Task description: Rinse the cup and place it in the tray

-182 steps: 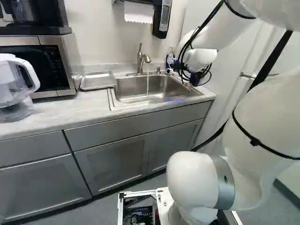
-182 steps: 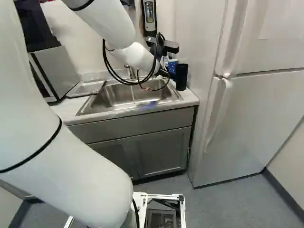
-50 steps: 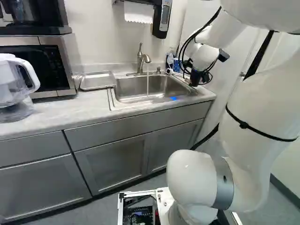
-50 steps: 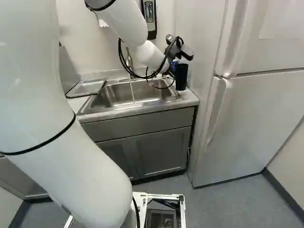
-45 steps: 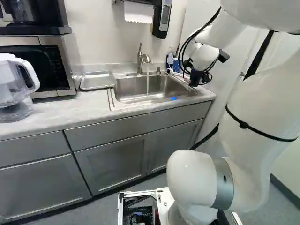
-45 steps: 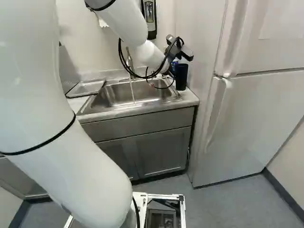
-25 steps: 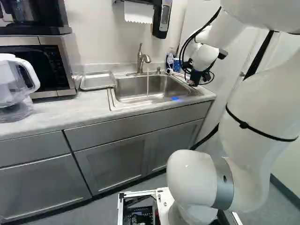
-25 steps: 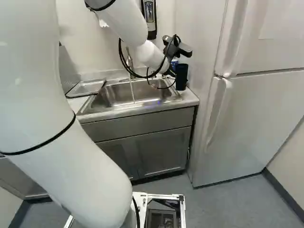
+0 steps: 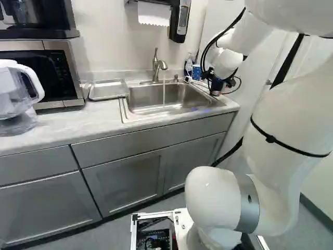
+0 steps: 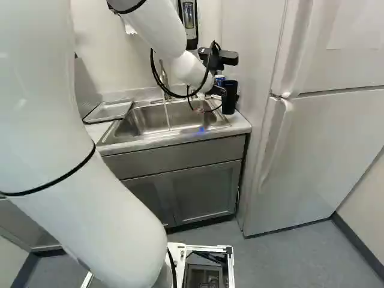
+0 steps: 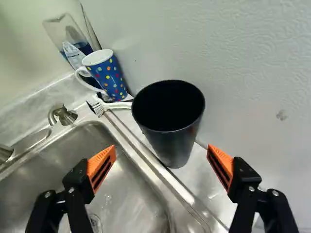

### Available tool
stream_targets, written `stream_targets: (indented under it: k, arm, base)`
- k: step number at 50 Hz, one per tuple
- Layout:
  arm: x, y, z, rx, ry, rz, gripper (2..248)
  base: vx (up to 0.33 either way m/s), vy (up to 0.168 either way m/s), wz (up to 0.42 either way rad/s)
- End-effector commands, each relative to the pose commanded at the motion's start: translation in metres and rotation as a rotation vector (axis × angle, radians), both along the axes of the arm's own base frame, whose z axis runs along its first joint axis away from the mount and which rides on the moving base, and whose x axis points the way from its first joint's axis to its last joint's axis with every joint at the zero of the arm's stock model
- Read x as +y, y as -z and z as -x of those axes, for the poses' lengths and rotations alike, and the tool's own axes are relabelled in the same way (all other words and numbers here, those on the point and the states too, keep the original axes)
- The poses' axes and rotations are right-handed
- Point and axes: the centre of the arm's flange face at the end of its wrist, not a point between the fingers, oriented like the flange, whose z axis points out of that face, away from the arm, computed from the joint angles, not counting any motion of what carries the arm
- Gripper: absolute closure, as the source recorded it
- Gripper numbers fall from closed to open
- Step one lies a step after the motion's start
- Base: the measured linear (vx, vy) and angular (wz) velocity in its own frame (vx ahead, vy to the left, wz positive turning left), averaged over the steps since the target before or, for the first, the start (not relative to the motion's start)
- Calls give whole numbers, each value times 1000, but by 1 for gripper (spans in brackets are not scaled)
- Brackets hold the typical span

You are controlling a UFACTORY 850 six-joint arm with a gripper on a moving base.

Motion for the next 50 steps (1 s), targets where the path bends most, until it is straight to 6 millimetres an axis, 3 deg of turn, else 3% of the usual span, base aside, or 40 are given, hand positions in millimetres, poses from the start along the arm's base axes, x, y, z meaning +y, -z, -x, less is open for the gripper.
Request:
stream_targets:
  k: [31,50]
  arm:
    - [-2,1,-1,-33,81,-92,3]
    - [-8,1,-27,-62,137,-151,3]
  base:
    - [0,0,0]
    - [0,0,0]
